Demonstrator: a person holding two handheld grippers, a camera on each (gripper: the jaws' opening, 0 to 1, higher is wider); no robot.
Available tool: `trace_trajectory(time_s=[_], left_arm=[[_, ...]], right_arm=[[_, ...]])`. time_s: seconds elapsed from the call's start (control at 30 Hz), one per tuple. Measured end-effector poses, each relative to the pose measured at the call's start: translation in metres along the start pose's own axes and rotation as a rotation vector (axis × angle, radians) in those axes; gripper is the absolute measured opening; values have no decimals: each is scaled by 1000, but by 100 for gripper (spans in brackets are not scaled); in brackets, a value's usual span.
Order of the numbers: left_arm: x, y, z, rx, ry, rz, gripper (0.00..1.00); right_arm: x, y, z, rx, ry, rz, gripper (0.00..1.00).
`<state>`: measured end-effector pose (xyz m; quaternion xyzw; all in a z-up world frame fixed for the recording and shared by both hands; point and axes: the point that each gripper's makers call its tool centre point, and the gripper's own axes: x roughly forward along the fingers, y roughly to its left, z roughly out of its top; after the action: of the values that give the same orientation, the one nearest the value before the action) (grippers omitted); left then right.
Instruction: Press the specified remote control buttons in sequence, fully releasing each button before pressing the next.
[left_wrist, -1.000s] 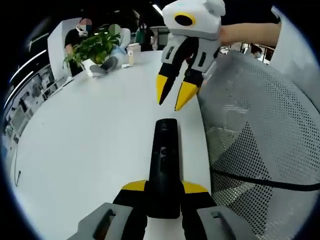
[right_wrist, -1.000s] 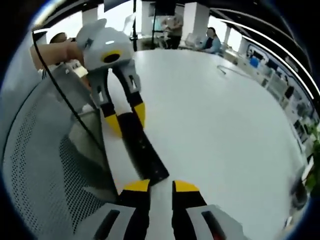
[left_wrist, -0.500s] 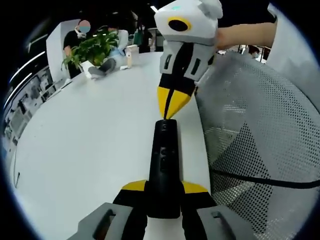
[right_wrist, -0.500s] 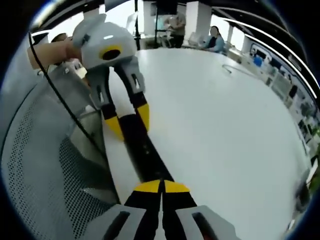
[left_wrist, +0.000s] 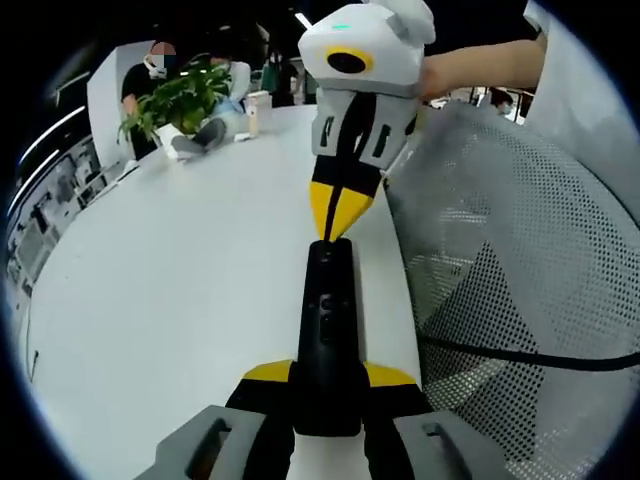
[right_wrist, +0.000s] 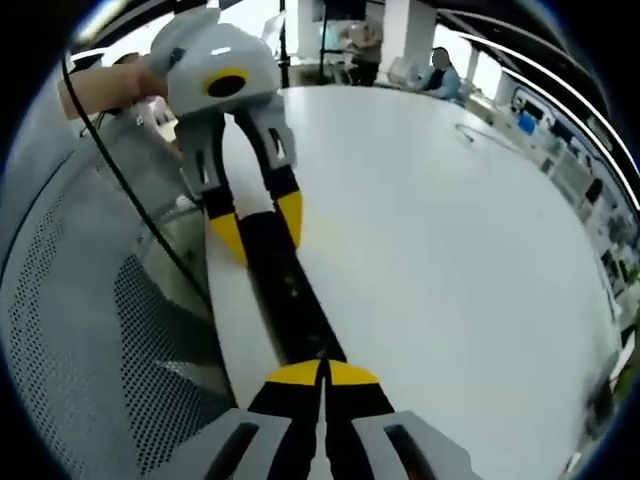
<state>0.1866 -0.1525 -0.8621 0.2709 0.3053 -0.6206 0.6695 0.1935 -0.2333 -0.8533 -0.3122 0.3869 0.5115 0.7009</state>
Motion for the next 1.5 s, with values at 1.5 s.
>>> trace_trajectory(time_s=[1.5], left_arm=[[1,1,-1,43,140,-30,23]], right_arm=[[5,9,10,-21,-8,30,0]])
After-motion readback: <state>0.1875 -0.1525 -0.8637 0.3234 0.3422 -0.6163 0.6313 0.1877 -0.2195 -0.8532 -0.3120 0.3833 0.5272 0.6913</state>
